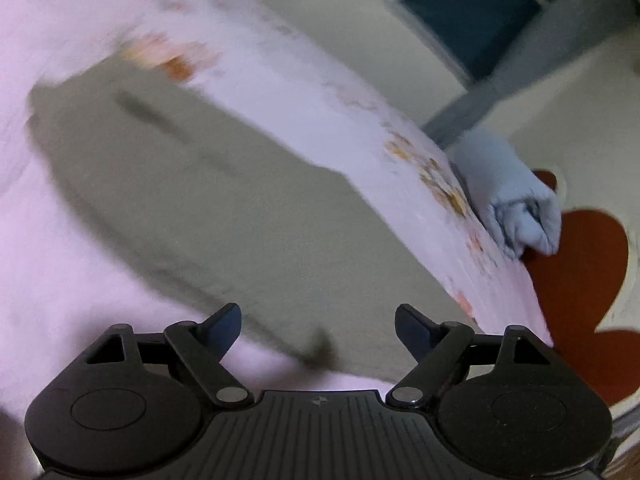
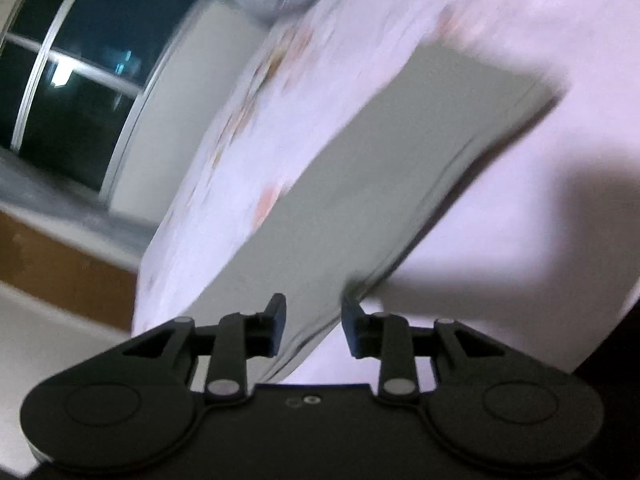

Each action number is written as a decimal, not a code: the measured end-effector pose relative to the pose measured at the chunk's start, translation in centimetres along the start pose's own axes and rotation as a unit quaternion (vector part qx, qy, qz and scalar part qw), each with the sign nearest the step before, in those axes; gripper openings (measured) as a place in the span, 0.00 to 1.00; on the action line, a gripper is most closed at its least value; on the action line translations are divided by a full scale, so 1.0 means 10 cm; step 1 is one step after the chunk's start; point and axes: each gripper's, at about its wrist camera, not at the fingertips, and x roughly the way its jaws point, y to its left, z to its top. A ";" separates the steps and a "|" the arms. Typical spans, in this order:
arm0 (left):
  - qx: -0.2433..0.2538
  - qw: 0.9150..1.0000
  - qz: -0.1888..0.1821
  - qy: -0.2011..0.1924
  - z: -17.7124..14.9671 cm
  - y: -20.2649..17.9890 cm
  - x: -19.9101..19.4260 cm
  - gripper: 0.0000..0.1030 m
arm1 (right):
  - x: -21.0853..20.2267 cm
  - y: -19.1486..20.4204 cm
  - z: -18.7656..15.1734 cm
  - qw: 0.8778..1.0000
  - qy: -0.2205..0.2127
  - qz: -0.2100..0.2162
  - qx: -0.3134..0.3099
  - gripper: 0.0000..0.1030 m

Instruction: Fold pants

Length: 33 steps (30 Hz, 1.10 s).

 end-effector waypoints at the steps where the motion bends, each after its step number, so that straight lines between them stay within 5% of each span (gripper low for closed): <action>1: 0.023 1.000 -0.003 0.001 0.01 -0.13 0.07 0.80 | -0.04 -0.10 0.08 1.000 -0.015 0.005 0.019 0.23; 7: 0.131 0.991 -0.017 0.037 -0.09 -0.86 0.56 0.81 | 0.07 -0.15 0.67 0.997 -0.079 0.004 0.027 0.24; 13: 0.150 0.987 -0.008 0.060 -0.15 -1.12 0.83 0.81 | 0.54 -0.30 1.53 0.998 -0.047 -0.041 -0.025 0.25; 21: 0.143 0.986 0.035 0.076 -0.19 -1.09 1.12 0.81 | 0.76 -0.57 1.67 0.995 0.035 -0.055 -0.078 0.25; 25: 0.154 0.984 0.043 0.082 -0.25 -1.16 1.29 0.81 | 0.72 -0.54 1.64 0.991 0.048 -0.044 -0.116 0.13; 30: 0.150 0.984 0.044 0.084 -0.23 -1.18 1.32 0.81 | 0.62 -0.26 1.57 0.971 0.033 -0.075 -0.225 0.00; 33: 0.152 0.984 0.042 0.084 -0.24 -1.17 1.32 0.81 | 0.64 0.00 1.60 0.952 0.017 -0.093 -0.290 0.00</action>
